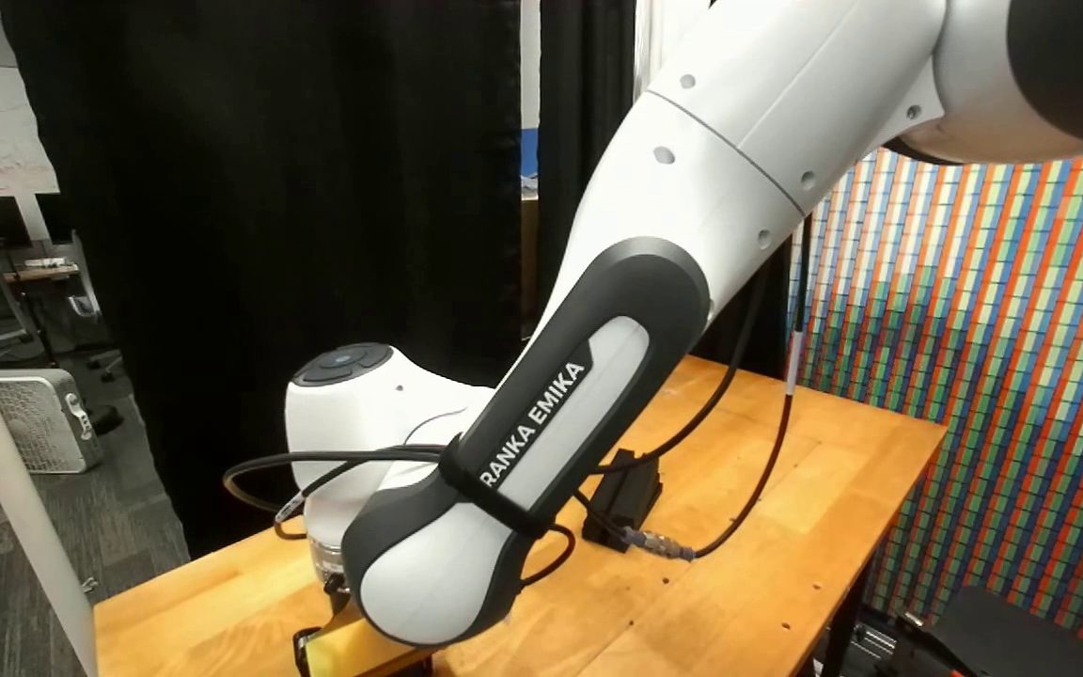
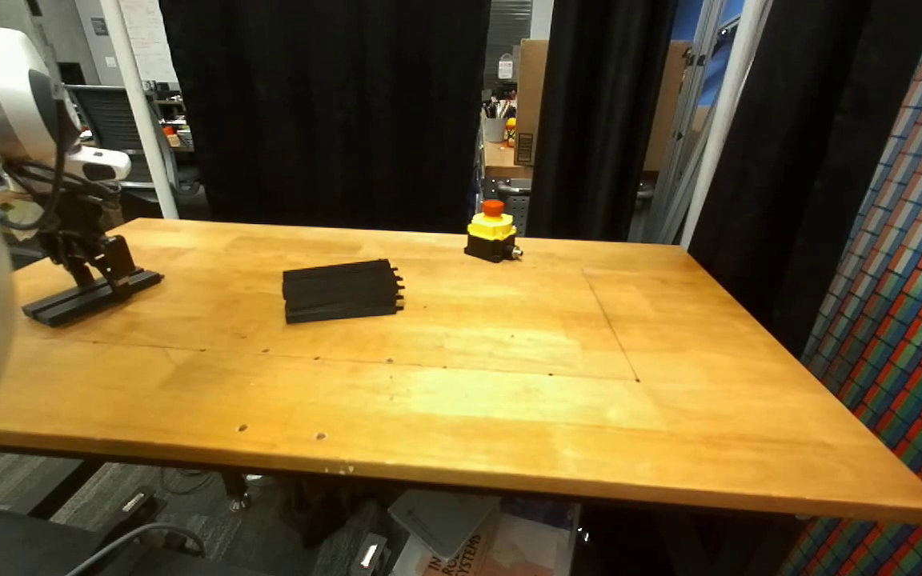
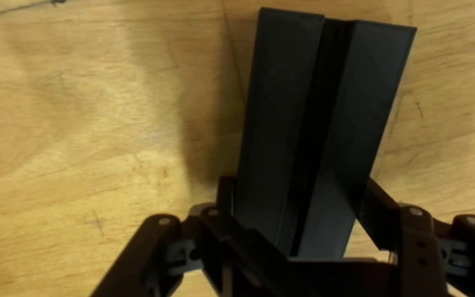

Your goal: Stack the black pieces together

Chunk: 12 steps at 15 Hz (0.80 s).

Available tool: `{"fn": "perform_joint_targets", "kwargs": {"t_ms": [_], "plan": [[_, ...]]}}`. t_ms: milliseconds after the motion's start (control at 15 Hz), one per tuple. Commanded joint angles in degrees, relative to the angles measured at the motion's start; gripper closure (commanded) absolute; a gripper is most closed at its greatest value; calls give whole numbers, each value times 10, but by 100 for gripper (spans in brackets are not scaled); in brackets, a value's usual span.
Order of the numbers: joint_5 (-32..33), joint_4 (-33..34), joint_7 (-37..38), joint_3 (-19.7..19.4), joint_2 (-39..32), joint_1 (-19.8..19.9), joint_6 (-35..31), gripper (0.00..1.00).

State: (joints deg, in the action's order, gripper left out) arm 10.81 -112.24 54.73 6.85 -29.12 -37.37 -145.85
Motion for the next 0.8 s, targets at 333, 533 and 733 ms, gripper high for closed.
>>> {"fn": "perform_joint_targets", "kwargs": {"t_ms": [333, 533, 733], "plan": [[-39, -10, -7, -11, 62, 78, 40, 52], [-48, -27, 1, -13, 90, 114, 45, 52], [-54, -54, 13, -19, 126, 146, 49, 52]]}}
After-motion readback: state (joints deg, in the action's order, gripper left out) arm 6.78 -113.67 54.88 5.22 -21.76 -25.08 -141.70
